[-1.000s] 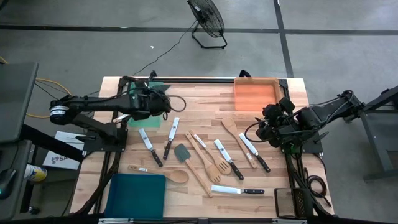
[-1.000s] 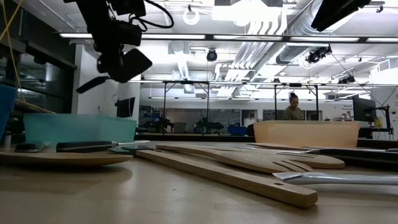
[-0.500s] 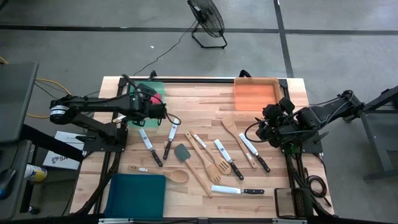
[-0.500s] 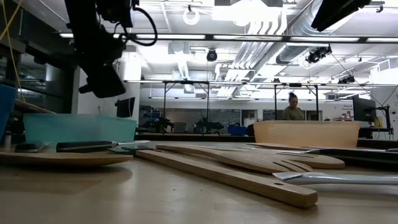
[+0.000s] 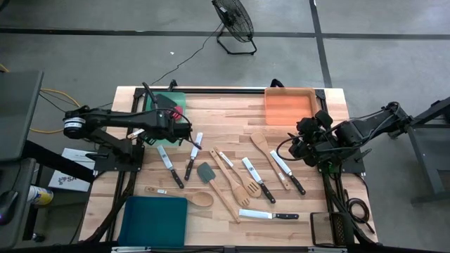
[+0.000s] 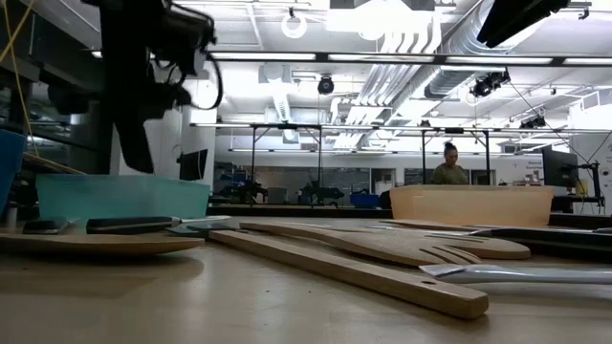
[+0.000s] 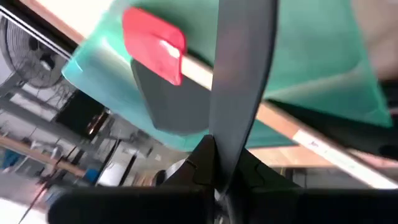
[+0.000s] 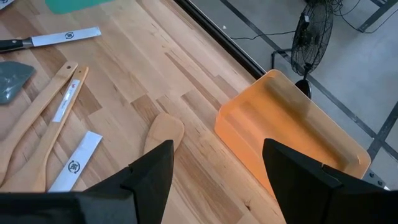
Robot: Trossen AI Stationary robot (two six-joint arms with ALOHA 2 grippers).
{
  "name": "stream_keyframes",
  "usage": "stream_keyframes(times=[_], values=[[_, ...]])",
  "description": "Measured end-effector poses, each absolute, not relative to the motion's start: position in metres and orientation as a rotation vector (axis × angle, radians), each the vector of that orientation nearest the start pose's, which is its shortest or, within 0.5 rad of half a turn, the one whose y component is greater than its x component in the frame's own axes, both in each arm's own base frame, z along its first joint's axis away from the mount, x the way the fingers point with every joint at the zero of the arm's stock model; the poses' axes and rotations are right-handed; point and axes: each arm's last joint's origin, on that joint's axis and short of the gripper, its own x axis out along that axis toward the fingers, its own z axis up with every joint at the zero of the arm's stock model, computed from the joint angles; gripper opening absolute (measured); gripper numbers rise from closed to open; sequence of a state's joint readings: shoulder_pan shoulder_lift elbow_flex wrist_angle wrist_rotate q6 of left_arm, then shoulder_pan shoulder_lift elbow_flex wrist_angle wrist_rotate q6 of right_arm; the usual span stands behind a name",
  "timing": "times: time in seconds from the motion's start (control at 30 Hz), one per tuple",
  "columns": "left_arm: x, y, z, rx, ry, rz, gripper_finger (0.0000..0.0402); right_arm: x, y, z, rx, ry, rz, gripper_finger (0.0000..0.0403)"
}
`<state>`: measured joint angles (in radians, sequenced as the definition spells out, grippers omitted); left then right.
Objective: Pick & Place Kitchen Items
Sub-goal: Put the black turner spatula into the blue green bin
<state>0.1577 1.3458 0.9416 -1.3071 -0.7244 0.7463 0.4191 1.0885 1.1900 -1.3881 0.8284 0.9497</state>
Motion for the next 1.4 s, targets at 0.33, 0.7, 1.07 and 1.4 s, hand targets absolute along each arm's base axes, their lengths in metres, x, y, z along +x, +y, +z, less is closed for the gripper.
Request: stream_keyframes(times=[0.33,0.7,1.07,1.4], values=[[0.187,0.052,0.201,1.057,1.924,0.103,0.0003,0.155,0.045,0.338,0.097,0.753,-0.772,0.0239],[0.179,0.063,0.191,0.982,1.967,0.115,0.0033,0.155,0.046,0.338,0.103,0.76,-0.766,0.0239],[0.18,0.063,0.19,0.955,1.952,0.104,0.0049,0.155,0.046,0.338,0.12,0.763,-0.765,0.0239],[0.182,0.061,0.19,0.917,1.915,0.075,0.0021,0.155,0.046,0.338,0.123,0.762,-0.766,0.0239]])
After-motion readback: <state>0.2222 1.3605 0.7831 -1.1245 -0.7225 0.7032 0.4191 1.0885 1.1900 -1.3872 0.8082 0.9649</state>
